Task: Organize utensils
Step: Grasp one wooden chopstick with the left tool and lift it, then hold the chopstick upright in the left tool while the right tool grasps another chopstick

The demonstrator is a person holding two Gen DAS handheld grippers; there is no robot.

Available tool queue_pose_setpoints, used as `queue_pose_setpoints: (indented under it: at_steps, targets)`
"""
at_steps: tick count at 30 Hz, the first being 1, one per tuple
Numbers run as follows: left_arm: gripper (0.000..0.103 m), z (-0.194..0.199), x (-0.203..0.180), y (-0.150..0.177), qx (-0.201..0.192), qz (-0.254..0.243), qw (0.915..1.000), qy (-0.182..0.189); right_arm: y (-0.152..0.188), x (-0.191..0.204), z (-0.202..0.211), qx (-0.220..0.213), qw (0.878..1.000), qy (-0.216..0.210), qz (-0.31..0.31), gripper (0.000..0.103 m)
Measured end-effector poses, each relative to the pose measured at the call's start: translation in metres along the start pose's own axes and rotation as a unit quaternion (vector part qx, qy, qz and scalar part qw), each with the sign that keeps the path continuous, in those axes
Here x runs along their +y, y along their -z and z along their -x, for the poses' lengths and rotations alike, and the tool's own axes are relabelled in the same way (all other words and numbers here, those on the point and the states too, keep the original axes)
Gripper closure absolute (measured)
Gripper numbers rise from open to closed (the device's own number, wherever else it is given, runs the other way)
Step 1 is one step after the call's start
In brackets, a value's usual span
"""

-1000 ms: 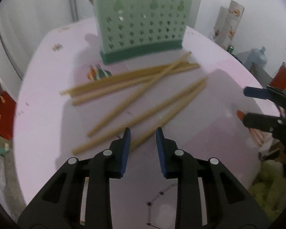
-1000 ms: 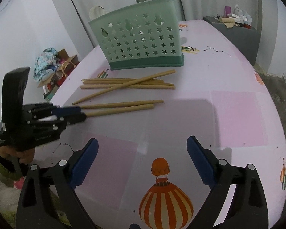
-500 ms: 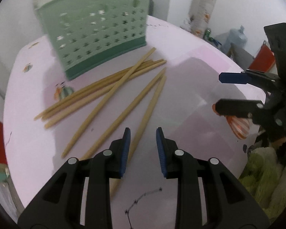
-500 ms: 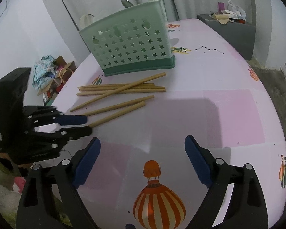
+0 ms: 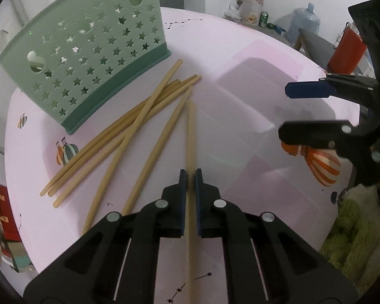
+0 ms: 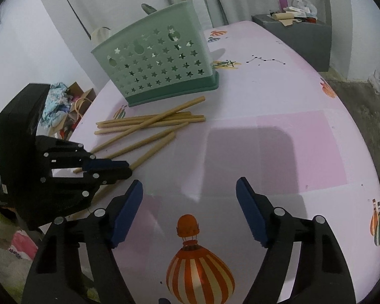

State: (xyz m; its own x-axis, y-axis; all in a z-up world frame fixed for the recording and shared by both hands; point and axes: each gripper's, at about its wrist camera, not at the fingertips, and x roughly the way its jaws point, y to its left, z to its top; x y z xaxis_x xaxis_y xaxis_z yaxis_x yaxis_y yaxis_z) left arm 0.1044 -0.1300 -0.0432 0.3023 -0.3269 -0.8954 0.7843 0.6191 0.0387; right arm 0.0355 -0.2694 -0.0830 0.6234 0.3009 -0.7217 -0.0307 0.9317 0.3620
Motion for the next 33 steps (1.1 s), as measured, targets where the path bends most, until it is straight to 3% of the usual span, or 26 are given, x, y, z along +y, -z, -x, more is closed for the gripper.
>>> queue_pose_setpoints:
  at_steps: [8,13,17,21,24,29,33]
  targets:
    - [0.098,0.036,0.018,0.016,-0.054,0.056,0.9970,-0.003,-0.009,-0.006,0.009,-0.020,1.000,-0.011,-0.014,0.039]
    - [0.098,0.065,0.037,0.035,-0.104,0.124,0.9868,-0.008,-0.018,-0.005,0.006,-0.019,0.997,-0.063,-0.045,0.046]
    - [0.098,0.086,0.064,0.056,-0.151,0.208,0.9663,-0.014,-0.030,0.005,-0.005,-0.007,0.992,-0.110,-0.063,0.054]
    - [0.098,0.102,0.086,0.074,-0.187,0.270,0.9441,-0.029,-0.044,0.034,-0.016,0.000,0.992,-0.125,-0.021,0.059]
    - [0.098,0.110,0.099,0.088,-0.209,0.301,0.9292,-0.045,-0.052,0.047,-0.035,0.036,0.982,-0.178,-0.048,0.059]
    - [0.098,0.116,0.113,0.102,-0.232,0.335,0.9120,-0.046,-0.059,0.058,-0.065,0.077,0.974,-0.193,-0.089,0.060]
    - [0.098,0.114,0.118,0.110,-0.232,0.341,0.9098,-0.046,-0.066,0.079,-0.078,0.091,0.980,-0.169,-0.057,0.060]
